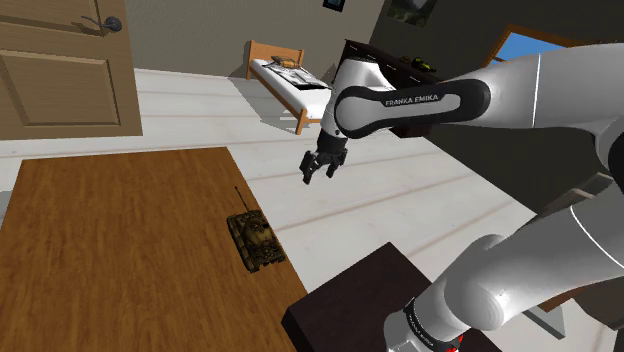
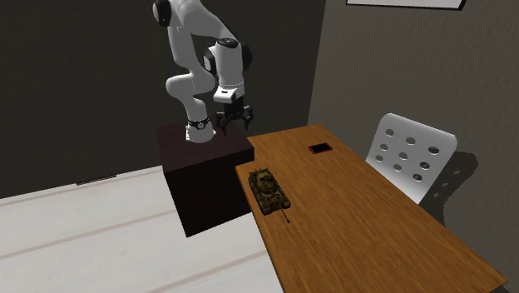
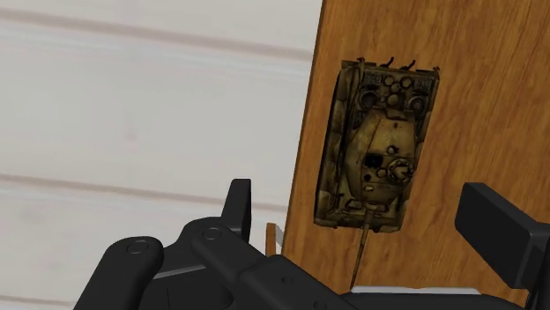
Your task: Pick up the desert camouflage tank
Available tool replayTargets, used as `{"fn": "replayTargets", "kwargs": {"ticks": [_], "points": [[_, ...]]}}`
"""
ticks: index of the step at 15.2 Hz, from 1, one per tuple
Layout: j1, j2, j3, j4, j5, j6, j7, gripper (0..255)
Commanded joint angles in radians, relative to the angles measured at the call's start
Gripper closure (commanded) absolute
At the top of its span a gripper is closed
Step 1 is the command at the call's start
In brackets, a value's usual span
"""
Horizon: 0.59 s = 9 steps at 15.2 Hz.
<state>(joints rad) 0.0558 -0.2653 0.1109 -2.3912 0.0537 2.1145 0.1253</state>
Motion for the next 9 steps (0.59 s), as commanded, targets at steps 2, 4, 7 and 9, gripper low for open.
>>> {"fn": "replayTargets", "kwargs": {"ticks": [2, 4, 7, 9], "points": [[0.004, 0.118, 0.018, 0.034, -0.005, 0.081, 0.038, 0], [0.008, 0.195, 0.028, 0.066, -0.012, 0.124, 0.064, 0], [0.016, 0.313, 0.038, 0.124, -0.027, 0.180, 0.104, 0], [0.023, 0.392, 0.041, 0.169, -0.040, 0.211, 0.130, 0]]}}
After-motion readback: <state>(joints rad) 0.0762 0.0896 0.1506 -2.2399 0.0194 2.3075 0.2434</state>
